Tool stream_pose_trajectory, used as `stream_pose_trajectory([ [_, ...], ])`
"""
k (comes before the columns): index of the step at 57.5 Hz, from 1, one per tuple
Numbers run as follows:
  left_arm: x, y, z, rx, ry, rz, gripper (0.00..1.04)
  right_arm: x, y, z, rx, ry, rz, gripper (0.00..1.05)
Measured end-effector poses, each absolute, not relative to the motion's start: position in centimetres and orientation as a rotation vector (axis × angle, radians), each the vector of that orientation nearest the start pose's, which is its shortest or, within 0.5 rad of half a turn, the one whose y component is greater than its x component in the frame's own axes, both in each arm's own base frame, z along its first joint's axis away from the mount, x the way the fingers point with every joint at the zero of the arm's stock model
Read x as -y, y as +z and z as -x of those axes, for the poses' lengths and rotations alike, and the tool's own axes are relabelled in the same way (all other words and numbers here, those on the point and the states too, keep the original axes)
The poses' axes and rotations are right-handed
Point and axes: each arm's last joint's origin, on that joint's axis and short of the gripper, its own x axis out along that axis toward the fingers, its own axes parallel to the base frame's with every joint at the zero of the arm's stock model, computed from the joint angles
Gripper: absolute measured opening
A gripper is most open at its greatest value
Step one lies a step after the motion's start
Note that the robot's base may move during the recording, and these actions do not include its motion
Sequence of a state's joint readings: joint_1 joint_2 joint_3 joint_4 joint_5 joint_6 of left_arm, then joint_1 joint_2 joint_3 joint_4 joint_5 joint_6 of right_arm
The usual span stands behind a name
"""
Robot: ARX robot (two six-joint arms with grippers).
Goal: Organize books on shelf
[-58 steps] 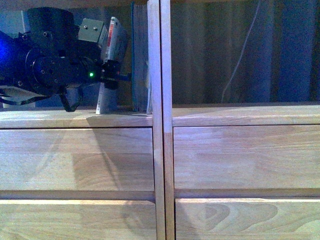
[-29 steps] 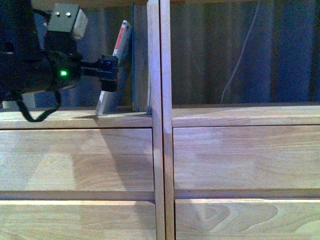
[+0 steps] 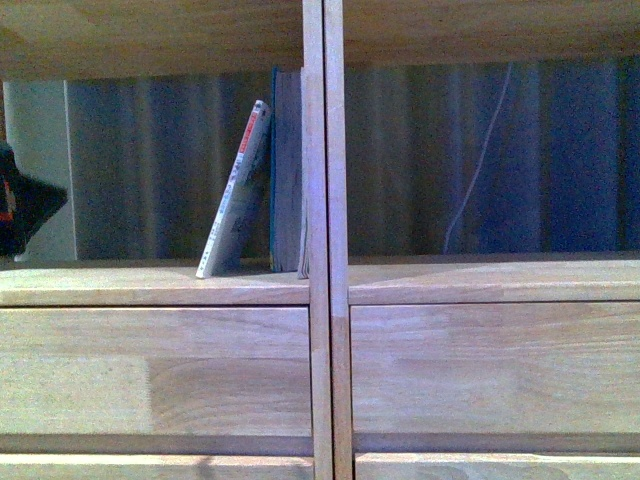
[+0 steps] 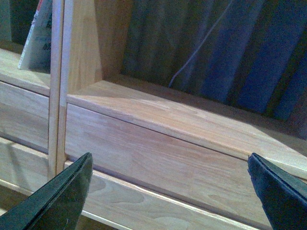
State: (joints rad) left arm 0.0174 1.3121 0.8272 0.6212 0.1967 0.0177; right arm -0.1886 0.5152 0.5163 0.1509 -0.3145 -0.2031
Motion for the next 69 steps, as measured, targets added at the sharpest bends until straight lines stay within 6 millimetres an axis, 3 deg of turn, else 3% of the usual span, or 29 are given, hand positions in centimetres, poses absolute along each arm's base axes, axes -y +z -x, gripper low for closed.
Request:
stream_pose_trajectory([
  [5, 0.1, 29.2, -27.9, 0.031, -0.037, -0.011, 0.77, 1.5, 30.7, -12.9, 0.122, 0.076, 0.201, 0.94],
  [13, 0.0, 26.1, -25.1, 0.002, 0.002, -0.006, 0.52, 1.2, 27.9, -12.5, 0.005, -0.008, 0.057, 0.71],
  [30, 0.0, 22.1, -20.7, -0.007, 0.002, -0.003, 0.03, 0.0, 23.2, -11.7, -0.007, -0.001, 0.014, 0.23],
  [38, 0.0, 20.9, -19.1, -0.010, 0.000, -0.002, 0.03, 0.0, 21.7, -11.5, -0.011, 0.000, 0.015, 0.02],
  [69, 0.0, 18.2, -14.7, -0.004, 0.000, -0.002, 0.03, 0.0, 18.5, -9.8, -0.003, -0.001, 0.010, 0.03],
])
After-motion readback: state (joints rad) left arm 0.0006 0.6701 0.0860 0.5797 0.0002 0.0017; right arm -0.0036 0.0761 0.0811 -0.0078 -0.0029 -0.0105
